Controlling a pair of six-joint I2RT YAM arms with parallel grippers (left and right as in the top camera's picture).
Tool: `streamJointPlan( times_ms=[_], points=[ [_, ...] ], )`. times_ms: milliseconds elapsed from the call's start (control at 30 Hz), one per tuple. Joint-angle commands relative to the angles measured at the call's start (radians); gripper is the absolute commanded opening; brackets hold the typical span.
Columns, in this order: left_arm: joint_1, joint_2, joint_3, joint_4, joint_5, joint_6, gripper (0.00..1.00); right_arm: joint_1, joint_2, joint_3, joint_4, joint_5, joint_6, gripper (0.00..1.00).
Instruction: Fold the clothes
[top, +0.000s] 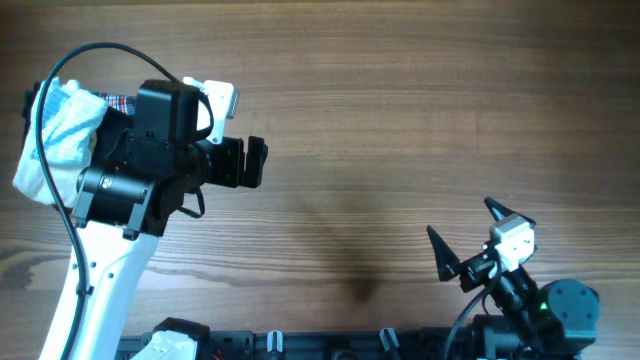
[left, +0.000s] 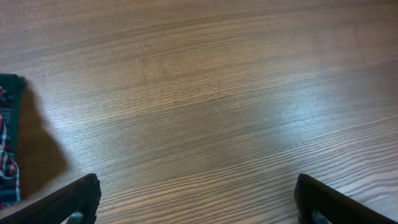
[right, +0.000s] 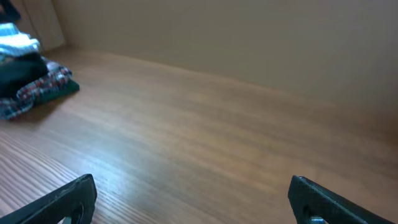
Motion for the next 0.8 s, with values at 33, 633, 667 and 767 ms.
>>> streamJointPlan(
  times_ms=[33, 633, 667, 767],
  points=[
    [-0.006, 0.001, 0.005, 0.002, -0.01, -0.013, 1.0, 0.001, -0.032, -0.121, 0.016, 0.006, -0.017, 0.99],
    [-0.006, 0.001, 0.005, 0.002, -0.01, -0.013, 1.0, 0.001, -0.031, -0.264, 0.13, -0.016, -0.018, 1.0],
    [-0.006, 0.001, 0.005, 0.002, -0.01, -0.013, 1.0, 0.001, -0.031, -0.264, 0.13, -0.016, -0.018, 1.0],
    [-0.006, 0.001, 0.005, 0.002, -0.01, -0.013, 1.0, 0.001, -0.031, -0.264, 0.13, -0.016, -0.018, 0.99]
  ],
)
